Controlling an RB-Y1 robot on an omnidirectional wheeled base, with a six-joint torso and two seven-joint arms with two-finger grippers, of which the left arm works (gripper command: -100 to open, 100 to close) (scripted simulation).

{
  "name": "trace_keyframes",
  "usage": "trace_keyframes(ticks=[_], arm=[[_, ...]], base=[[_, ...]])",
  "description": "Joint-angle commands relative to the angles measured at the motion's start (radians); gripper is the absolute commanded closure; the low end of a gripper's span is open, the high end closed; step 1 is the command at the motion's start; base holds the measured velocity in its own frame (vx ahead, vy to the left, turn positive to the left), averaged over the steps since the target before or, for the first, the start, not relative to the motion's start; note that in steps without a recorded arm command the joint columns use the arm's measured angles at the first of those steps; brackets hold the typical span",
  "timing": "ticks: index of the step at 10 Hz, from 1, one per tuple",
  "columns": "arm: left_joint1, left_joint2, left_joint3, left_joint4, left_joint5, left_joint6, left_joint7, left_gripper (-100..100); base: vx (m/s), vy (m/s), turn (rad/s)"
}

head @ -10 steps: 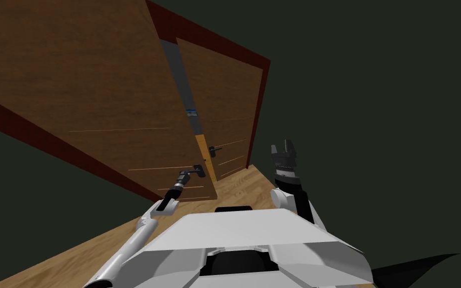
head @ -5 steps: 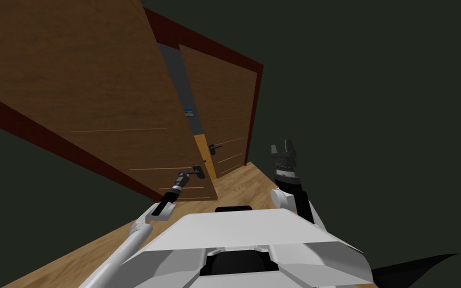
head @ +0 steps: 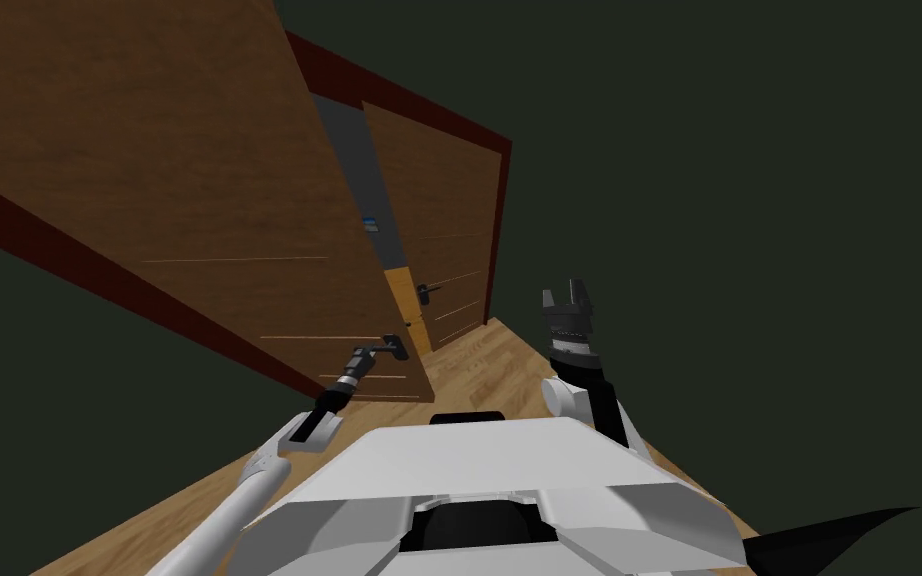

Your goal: Pull the door open

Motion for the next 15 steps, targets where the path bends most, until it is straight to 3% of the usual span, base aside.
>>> trace_keyframes(ticks=[1, 3, 4, 13, 14, 15], arm=[[0.028, 0.011, -0.023, -0.016, -0.004, -0.034, 0.014, 100], [0.041, 0.026, -0.033, -0.018, -0.004, -0.056, 0.026, 100], [0.034, 0.028, -0.021, -0.008, -0.001, -0.047, 0.023, 100], [0.068, 0.08, -0.062, 0.025, -0.023, -0.167, 0.082, 100], [0.069, 0.083, -0.064, 0.027, -0.024, -0.174, 0.086, 100], [0.06, 0.085, -0.056, 0.035, -0.021, -0.164, 0.083, 100]], base=[[-0.224, 0.075, -0.177], [-0.211, 0.092, -0.093], [-0.098, 0.053, -0.008], [-0.205, 0.092, -0.158], [-0.203, 0.087, -0.114], [-0.083, 0.039, -0.018]])
